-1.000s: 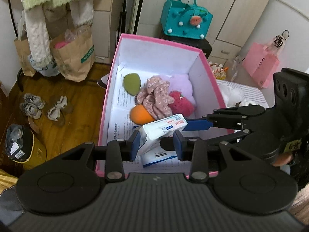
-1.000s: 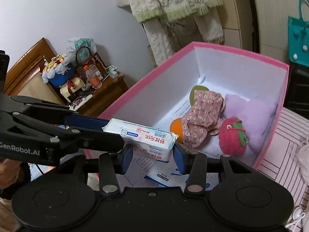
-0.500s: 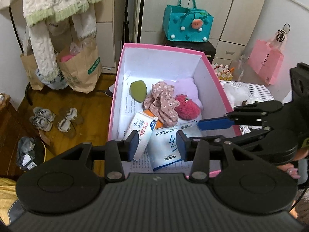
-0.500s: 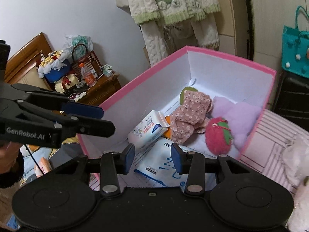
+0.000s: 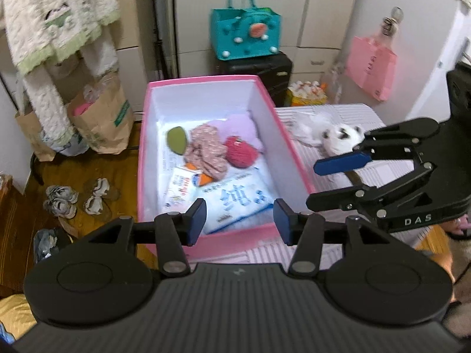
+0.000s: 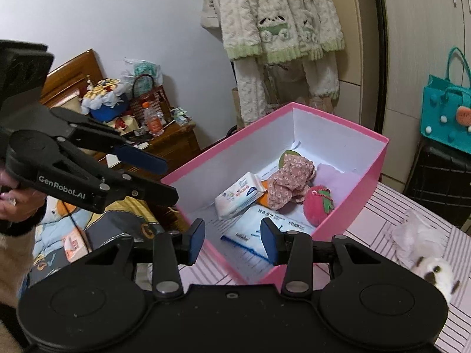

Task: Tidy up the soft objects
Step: 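Open the left gripper to drop the pack and withdraw from the box, then move the left tool to the white fluffy plush toy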

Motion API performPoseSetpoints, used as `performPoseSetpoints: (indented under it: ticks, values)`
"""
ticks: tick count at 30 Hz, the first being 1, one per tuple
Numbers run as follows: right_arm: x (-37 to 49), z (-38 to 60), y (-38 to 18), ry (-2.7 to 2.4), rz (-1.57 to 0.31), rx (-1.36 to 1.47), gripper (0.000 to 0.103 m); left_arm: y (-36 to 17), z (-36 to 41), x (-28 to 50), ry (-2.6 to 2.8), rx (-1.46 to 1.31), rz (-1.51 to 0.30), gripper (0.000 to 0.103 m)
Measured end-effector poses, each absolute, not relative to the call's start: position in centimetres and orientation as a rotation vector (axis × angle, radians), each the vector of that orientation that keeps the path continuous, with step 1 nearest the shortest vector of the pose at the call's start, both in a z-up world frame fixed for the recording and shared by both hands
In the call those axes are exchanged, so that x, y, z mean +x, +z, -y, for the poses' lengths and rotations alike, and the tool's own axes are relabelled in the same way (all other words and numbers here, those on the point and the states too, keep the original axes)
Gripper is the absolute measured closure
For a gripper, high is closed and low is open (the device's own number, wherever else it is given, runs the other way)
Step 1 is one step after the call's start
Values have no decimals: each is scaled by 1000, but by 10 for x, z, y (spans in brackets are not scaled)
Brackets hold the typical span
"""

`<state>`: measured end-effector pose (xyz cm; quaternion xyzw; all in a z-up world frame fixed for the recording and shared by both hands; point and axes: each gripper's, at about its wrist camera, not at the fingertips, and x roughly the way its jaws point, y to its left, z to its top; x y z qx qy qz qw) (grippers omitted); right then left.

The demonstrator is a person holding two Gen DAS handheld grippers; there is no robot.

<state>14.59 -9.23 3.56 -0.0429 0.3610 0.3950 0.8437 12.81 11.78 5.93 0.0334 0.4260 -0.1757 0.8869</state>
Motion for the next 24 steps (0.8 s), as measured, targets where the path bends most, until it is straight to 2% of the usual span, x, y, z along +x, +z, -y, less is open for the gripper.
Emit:
performPoseSetpoints:
  ticks: [11, 24]
  values:
    - [101, 145, 62, 822, -760, -88, 53, 81, -73, 96, -468, 166, -897, 46]
    - [75, 213, 49, 761, -727, -82, 48, 61, -13, 101, -607, 206, -950, 43]
